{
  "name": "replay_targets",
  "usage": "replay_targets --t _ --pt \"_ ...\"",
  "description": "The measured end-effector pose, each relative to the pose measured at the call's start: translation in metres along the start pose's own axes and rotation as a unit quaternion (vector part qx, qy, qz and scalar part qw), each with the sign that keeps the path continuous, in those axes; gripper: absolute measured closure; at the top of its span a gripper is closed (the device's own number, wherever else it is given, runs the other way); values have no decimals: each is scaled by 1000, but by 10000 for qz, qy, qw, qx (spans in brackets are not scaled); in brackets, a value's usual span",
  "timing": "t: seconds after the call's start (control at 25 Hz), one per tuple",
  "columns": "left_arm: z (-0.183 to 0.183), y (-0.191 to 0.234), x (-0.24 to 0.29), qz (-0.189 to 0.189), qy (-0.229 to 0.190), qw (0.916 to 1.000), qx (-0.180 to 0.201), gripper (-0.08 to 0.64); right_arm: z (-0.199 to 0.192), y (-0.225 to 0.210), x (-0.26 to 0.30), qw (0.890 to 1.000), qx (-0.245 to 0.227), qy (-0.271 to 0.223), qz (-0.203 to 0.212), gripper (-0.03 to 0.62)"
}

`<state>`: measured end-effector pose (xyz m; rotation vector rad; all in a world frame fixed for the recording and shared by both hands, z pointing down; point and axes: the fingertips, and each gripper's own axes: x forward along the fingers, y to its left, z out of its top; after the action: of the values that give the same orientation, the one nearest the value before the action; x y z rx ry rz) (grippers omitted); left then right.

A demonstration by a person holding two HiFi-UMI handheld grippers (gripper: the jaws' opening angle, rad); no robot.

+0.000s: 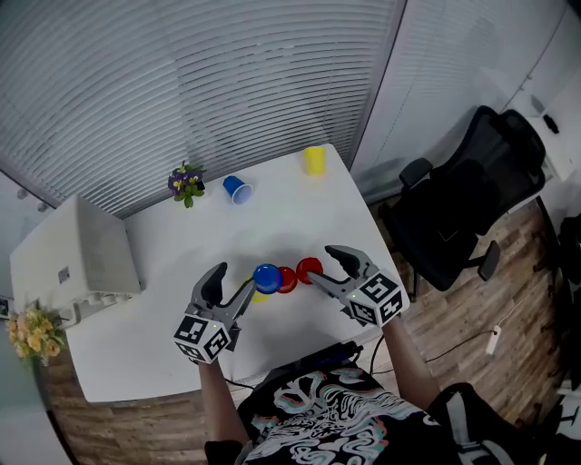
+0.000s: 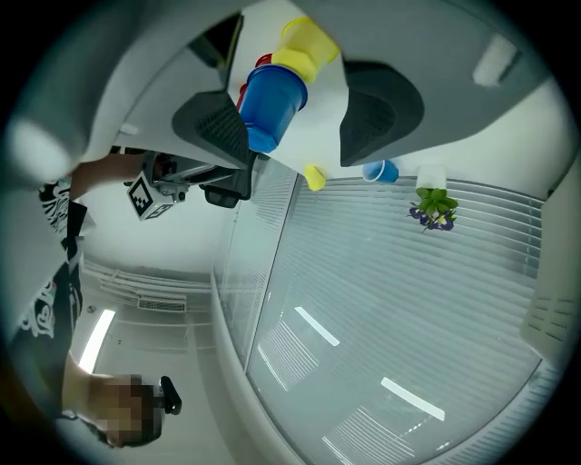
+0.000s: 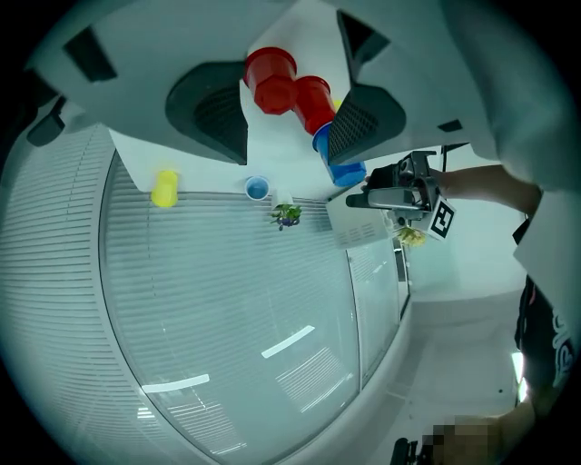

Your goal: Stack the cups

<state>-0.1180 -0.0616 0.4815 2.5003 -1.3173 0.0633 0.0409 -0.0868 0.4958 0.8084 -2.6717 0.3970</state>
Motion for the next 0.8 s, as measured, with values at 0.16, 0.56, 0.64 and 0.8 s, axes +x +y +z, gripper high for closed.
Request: replay_targets --t 0.16,0.56,0.64,0.8 --pt "2 25 6 347 88 9993 64 256 14 -16 7 9999 -126 -12 -60 327" --pt "-7 95 49 935 430 9945 -167 323 8 -55 38 9997 93 172 -172 339" --pt "-11 106 60 930 537 9939 -266 338 4 -59 43 9995 132 256 -146 341" --pt "-22 124 84 1042 794 9913 -155 355 -3 -65 51 9990 196 373 -132 342"
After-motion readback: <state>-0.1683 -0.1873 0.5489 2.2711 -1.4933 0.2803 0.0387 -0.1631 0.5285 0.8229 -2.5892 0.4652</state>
